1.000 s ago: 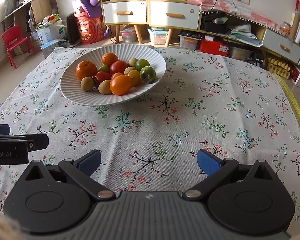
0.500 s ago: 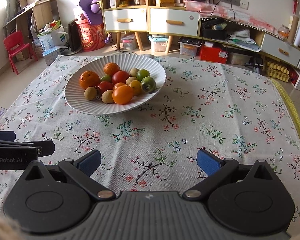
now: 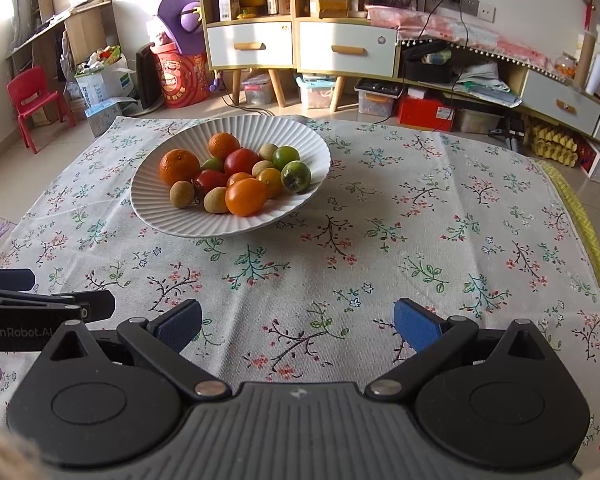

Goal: Organize fruits

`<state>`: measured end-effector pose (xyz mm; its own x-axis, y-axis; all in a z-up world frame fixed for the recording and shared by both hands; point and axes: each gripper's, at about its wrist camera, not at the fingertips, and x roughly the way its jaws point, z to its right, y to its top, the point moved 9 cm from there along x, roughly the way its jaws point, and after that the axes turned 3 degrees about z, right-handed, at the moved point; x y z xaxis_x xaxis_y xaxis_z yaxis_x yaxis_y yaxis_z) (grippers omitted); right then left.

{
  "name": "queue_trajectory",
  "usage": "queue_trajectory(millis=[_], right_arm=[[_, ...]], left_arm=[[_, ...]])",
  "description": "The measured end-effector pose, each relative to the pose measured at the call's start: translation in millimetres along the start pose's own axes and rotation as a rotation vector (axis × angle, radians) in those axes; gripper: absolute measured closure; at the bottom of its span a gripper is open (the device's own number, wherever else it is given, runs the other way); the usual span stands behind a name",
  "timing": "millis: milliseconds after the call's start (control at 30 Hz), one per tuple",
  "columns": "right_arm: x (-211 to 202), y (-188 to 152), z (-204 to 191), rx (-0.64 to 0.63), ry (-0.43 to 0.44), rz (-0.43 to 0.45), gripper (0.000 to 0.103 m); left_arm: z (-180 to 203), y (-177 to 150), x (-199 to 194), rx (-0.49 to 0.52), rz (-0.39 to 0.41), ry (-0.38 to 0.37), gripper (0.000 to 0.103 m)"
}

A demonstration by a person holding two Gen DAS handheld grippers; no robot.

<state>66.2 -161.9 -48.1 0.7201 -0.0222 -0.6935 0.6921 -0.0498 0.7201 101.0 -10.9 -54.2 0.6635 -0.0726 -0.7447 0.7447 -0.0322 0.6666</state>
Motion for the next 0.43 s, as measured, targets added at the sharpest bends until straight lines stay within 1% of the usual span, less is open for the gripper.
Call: queue_trajectory(millis=[433], right_arm=[[-1.8,-0.9,-2.8,-0.012,0.004,0.001,0.001]], left_arm=[[0.6,-0.2,-2.2,0.015,0.005,0.01,0.008]])
